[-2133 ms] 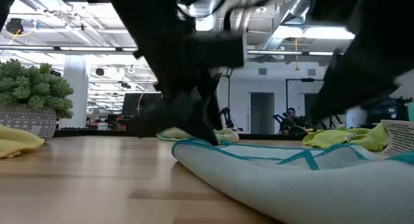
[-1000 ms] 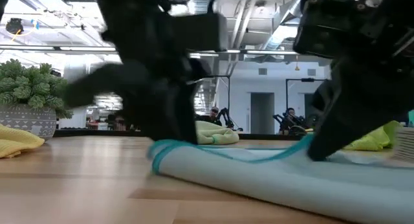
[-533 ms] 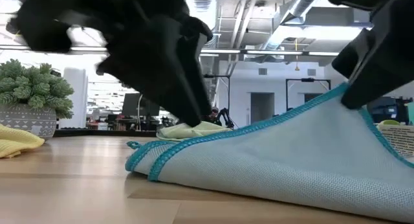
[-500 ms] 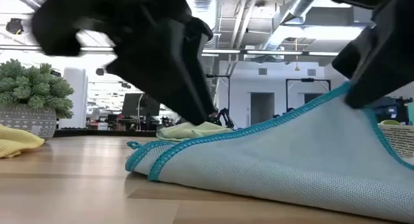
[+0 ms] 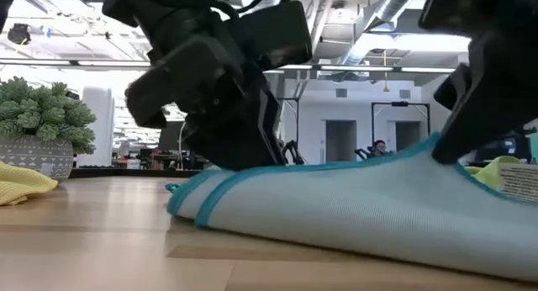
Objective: Fold microfiber towels
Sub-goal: Fold the blue microfiber cloth
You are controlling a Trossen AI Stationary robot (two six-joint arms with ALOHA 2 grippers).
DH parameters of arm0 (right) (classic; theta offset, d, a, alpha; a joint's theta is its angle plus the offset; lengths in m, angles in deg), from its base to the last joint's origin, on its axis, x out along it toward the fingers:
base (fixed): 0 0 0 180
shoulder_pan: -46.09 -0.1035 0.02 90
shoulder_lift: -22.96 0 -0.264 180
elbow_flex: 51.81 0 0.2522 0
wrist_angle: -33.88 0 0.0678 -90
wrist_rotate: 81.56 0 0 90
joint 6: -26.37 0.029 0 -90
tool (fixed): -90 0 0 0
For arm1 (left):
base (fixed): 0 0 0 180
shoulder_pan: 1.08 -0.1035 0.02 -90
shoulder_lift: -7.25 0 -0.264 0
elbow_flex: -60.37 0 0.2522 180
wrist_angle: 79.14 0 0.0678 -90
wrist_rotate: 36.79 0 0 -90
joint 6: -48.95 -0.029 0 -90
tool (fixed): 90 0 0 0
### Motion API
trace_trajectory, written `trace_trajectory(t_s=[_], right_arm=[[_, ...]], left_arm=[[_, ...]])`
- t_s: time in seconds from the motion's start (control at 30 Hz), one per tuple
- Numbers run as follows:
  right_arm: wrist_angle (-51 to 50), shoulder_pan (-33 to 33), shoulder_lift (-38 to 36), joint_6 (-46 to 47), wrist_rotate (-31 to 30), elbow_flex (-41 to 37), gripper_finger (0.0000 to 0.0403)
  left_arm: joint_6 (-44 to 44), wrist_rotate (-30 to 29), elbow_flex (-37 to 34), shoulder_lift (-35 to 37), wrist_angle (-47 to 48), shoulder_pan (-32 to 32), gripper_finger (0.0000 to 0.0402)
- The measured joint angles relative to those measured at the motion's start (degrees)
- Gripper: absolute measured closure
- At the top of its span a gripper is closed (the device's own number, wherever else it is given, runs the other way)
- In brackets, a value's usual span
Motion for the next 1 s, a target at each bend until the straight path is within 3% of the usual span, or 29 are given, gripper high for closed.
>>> trace_trajectory(t_s=[0.23, 0.43, 0.63, 0.83, 1.0], right_arm=[[-5.89, 0.29, -0.01, 4.42, -3.01, -0.01, 0.0388], [-7.2, -1.19, -3.58, 4.31, -4.08, -0.04, 0.0396], [-6.97, -4.52, -5.75, 2.79, -5.81, 0.13, 0.0389], [-4.17, -7.35, -4.77, -2.4, 0.95, -0.02, 0.0384], [2.92, -9.5, -3.98, -9.14, 4.93, 0.02, 0.039]], left_arm=[[3.34, 5.3, -3.97, -0.86, -17.24, 1.26, 0.0244], [3.53, 6.28, -2.41, -2.86, -19.02, 1.33, 0.0244], [2.02, 10.63, 0.68, -7.55, -27.2, 1.47, 0.0244], [-4.3, 9.58, 5.38, -9.77, -21.95, 2.25, 0.0244], [-7.14, -0.84, 11.69, -9.68, -8.41, 3.4, 0.0244]])
